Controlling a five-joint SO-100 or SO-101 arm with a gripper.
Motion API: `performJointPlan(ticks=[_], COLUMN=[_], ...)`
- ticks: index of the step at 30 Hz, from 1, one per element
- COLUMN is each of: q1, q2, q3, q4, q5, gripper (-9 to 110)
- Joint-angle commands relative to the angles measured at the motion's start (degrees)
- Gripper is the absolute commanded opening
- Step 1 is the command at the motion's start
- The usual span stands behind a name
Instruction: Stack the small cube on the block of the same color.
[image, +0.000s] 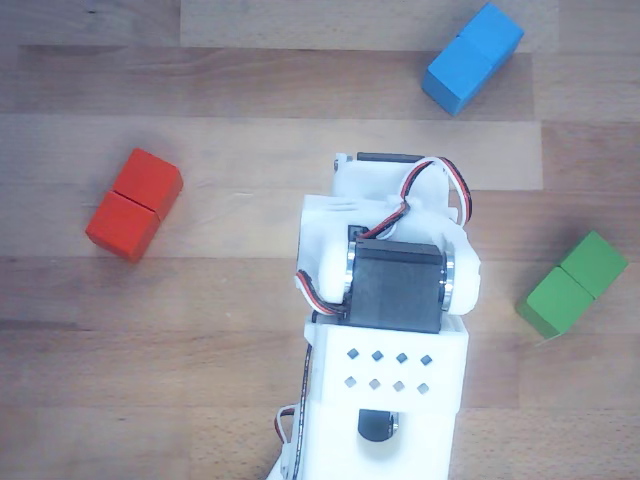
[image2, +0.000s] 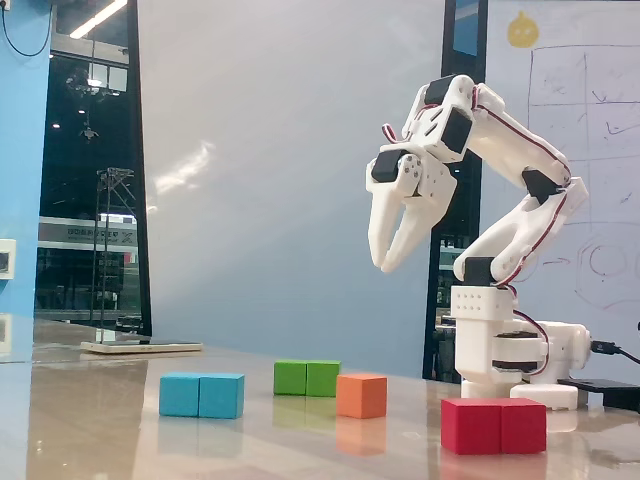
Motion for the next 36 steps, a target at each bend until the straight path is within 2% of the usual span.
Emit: performJointPlan(ticks=[1, 11, 17, 29, 36], q1=[0.0, 0.44, 0.44, -0.44, -16.61], q2=[0.0, -16.96, -22.85, -22.5, -22.5], q3=[-2.55, -19.34, -17.93, -17.84, -17.84], q4=[-1.93, 2.46, 7.82, 7.56, 8.44], q5=[-0.35, -4.48, -4.31, -4.39, -4.66], gripper=[1, 1, 1, 1, 1])
